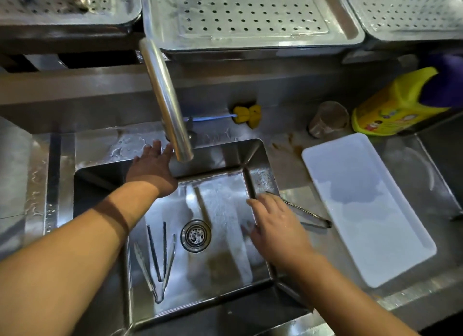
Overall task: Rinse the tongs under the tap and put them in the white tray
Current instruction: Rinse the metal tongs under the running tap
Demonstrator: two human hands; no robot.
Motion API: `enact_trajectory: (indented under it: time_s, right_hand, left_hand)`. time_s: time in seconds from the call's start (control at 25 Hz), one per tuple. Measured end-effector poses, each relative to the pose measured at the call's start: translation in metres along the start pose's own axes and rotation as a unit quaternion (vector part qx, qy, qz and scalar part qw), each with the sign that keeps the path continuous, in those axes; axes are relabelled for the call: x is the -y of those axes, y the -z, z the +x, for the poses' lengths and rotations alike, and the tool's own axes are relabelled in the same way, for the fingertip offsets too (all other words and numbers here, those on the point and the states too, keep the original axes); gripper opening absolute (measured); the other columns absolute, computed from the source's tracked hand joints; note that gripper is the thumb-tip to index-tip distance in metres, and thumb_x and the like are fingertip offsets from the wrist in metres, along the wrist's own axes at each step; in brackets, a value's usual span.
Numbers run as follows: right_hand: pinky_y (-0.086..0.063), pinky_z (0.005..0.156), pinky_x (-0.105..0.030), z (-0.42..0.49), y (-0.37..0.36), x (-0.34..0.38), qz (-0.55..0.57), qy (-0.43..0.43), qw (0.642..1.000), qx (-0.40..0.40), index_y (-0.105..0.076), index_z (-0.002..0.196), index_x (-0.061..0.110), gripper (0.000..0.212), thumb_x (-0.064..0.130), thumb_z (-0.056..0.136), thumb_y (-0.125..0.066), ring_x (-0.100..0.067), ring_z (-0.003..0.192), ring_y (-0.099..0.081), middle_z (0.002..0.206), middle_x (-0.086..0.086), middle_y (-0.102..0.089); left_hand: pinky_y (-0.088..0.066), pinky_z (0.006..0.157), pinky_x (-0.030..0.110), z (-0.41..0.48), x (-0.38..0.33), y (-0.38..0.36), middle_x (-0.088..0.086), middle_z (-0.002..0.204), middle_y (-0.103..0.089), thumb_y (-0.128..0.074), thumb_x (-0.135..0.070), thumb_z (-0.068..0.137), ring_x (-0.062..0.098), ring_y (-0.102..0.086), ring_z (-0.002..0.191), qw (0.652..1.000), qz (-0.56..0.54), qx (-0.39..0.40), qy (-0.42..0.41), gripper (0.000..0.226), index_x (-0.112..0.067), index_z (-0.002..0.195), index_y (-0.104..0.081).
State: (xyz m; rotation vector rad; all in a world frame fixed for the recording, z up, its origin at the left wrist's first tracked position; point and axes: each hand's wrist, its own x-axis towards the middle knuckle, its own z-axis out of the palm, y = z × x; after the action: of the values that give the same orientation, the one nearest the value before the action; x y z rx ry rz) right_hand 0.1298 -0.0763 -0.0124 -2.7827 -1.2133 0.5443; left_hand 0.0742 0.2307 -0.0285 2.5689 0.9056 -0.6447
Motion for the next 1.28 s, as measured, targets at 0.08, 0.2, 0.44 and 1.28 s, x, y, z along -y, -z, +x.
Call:
enact_trajectory:
  time_s: [0.08, 0.2, 0.44, 1.28]
  right_hand:
    - [-0.043, 0.115, -0.045, -0.012, 0.001, -0.021, -0.015, -0.044, 0.999, -0.014, -0.053, 0.148, 0.009, 0.069, 0.017, 0.082, -0.068, -0.035, 0.134, -0.052, 0.147, -0.014, -0.056]
    - [-0.036, 0.118, -0.041, -0.019, 0.004, -0.050, -0.059, -0.115, 0.991, 0.046, -0.035, 0.159, 0.008, 0.076, 0.021, 0.089, -0.060, -0.034, 0.138, -0.046, 0.155, -0.014, -0.047]
    - [-0.043, 0.096, -0.035, -0.016, 0.002, -0.068, -0.105, -0.128, 0.983, 0.078, -0.051, 0.139, 0.020, 0.048, 0.012, 0.091, -0.051, -0.027, 0.113, -0.057, 0.125, -0.004, -0.058]
    - [-0.062, 0.075, -0.034, 0.094, 0.015, 0.115, 0.353, -0.008, 0.921, 0.165, -0.074, 0.115, 0.026, 0.035, 0.027, 0.080, -0.071, -0.014, 0.078, -0.073, 0.085, 0.002, -0.075]
  left_hand:
    - [-0.023, 0.130, 0.049, -0.001, 0.000, 0.001, 0.007, 0.179, -0.001, -0.072, -0.030, 0.092, 0.039, -0.019, 0.161, 1.000, -0.001, 0.001, 0.001, 0.099, -0.032, 0.170, -0.011]
    - [-0.034, 0.125, 0.050, 0.000, 0.000, 0.001, 0.008, 0.179, -0.006, -0.072, -0.028, 0.091, 0.038, -0.027, 0.158, 1.000, -0.003, 0.002, -0.003, 0.100, -0.032, 0.170, -0.011]
    - [-0.032, 0.127, 0.048, 0.006, 0.004, -0.002, 0.008, 0.179, -0.006, -0.072, -0.026, 0.090, 0.036, -0.024, 0.160, 1.000, -0.008, 0.003, -0.001, 0.103, -0.033, 0.171, -0.009]
    - [-0.061, 0.067, 0.035, -0.080, -0.006, -0.059, -0.001, 0.090, -0.085, -0.051, -0.038, 0.109, 0.016, -0.079, 0.068, 0.705, -0.687, 0.099, 0.146, 0.028, -0.023, 0.115, -0.074]
